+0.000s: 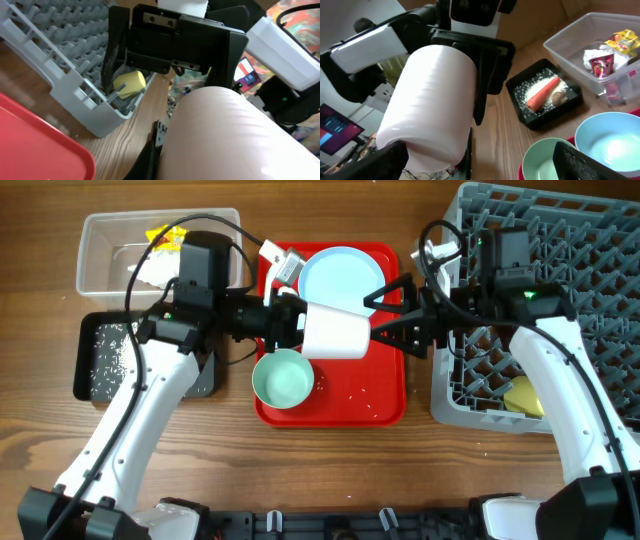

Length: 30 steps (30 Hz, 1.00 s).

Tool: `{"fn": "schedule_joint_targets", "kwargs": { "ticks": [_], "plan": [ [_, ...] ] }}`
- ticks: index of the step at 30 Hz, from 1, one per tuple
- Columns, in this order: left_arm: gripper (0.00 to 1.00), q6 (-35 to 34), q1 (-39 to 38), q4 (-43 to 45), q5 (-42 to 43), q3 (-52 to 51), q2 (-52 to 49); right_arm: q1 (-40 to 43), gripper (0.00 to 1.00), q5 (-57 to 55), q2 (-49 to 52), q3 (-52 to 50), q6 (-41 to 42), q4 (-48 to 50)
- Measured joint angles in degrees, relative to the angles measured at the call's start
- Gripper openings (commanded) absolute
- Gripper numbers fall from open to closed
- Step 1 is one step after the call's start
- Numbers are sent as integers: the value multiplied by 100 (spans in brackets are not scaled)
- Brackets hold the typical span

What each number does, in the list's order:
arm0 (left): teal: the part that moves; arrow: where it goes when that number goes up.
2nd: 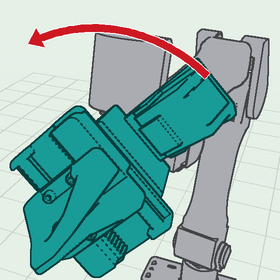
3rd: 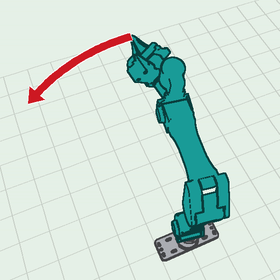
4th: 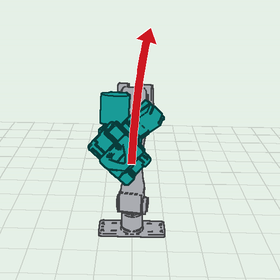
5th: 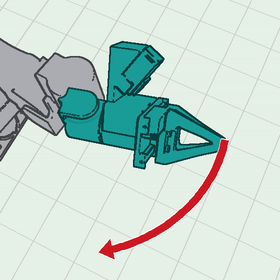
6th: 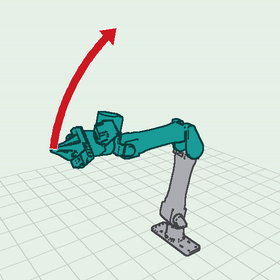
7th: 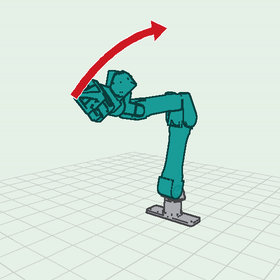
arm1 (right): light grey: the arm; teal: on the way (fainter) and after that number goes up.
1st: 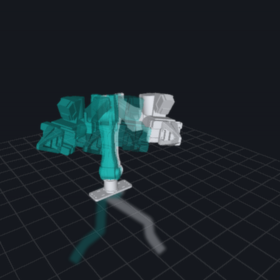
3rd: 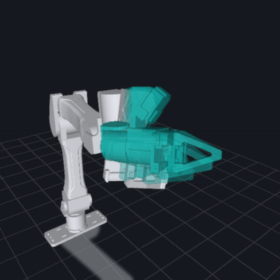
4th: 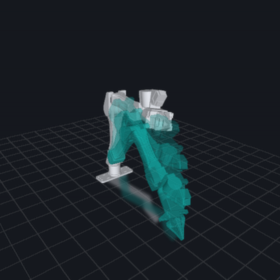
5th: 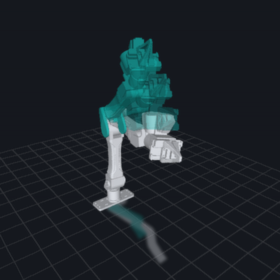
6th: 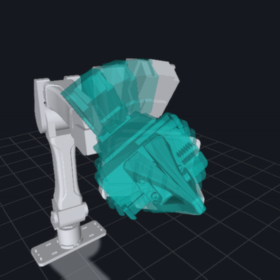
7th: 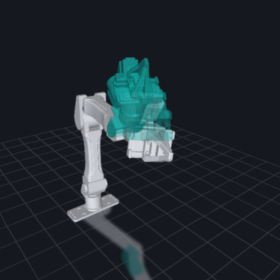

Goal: Sort waste into correct bins and load items into the dishwasher rack

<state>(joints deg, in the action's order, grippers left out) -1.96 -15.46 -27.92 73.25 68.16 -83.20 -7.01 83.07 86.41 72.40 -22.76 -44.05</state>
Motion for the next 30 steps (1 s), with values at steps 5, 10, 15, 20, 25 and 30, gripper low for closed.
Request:
{"fn": "schedule_joint_targets", "kwargs": {
  "ticks": [5,10,15,20,25,30],
  "plan": [
    [4,17,11,-22,-461,28,39,-4,96,-234,7,-17,17,44],
    [4,17,11,-81,-793,37,44,-2,97,-553,15,-17,17,46],
    [4,20,11,-256,-1215,48,72,-2,97,-898,48,-28,33,76],
    [4,20,-17,-337,-1622,50,70,-2,97,-1346,55,-28,107,87],
    [4,15,-55,-382,-2142,50,46,-4,97,-2022,55,-28,514,129],
    [4,0,-57,-492,-3093,37,-251,-136,97,-1923,4,-26,890,131]
  ]
}}
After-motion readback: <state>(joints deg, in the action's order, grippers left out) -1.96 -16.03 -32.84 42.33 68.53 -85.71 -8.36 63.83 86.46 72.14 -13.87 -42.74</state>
